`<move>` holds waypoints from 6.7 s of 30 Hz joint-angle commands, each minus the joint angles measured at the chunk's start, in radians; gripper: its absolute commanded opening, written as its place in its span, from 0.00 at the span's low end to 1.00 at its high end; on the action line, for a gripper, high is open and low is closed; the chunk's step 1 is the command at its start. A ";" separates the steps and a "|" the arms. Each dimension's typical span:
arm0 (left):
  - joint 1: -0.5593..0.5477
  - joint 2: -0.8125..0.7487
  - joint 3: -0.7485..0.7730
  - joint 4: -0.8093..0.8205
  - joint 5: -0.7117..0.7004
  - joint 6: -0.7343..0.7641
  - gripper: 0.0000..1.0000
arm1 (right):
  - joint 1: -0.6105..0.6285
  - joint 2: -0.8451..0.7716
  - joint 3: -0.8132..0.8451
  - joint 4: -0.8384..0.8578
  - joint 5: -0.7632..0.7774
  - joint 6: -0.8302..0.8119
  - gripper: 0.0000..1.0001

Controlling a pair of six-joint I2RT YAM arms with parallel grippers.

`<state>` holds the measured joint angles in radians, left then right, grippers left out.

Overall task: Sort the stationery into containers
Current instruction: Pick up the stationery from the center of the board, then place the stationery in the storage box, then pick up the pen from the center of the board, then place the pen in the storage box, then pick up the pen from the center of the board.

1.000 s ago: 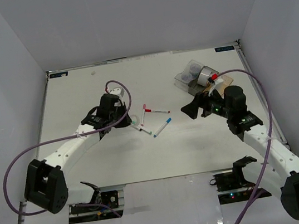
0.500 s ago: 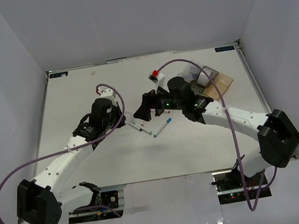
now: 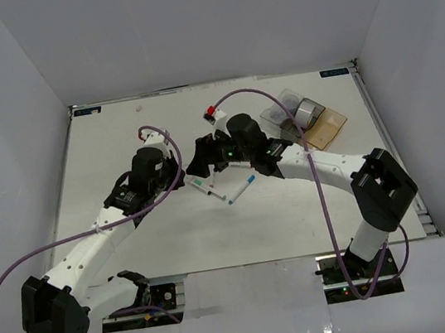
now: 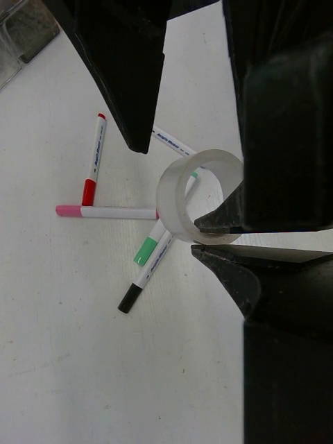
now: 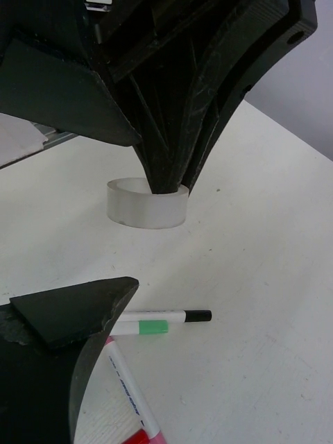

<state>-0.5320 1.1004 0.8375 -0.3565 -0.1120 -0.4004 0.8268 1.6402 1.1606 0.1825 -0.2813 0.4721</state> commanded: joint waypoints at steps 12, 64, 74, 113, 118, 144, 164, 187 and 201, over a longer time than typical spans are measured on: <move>0.012 -0.073 -0.035 0.076 0.061 -0.008 0.10 | 0.012 0.050 0.065 0.046 -0.039 0.023 0.49; 0.083 -0.005 -0.006 0.002 0.061 -0.018 0.94 | -0.568 0.069 0.056 -0.316 0.406 -0.699 0.27; 0.084 -0.010 -0.009 0.002 0.058 -0.015 0.94 | -0.568 0.047 0.047 -0.318 0.445 -0.670 0.64; 0.101 -0.054 -0.014 -0.022 0.012 -0.025 0.94 | 0.011 0.202 -0.027 -0.485 0.768 0.347 0.54; 0.101 -0.050 -0.014 -0.024 0.012 -0.023 0.94 | 0.012 0.221 -0.041 -0.492 0.778 0.365 0.44; 0.101 -0.048 -0.012 -0.029 0.015 -0.023 0.94 | -0.432 -0.290 -0.165 -0.529 0.921 0.111 0.13; 0.101 -0.037 -0.012 -0.032 0.020 -0.023 0.94 | -0.808 0.087 0.203 -0.480 0.709 0.126 0.19; 0.102 -0.042 -0.009 -0.032 0.029 -0.018 0.94 | -0.695 -0.023 0.044 -0.236 0.228 -0.283 0.55; 0.102 -0.045 -0.012 -0.032 0.012 -0.014 0.94 | -0.310 0.170 0.238 -0.449 0.044 -0.863 0.64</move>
<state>-0.4347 1.0737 0.8001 -0.3889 -0.0933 -0.4191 0.4850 1.7592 1.3201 -0.1970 -0.1741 -0.2569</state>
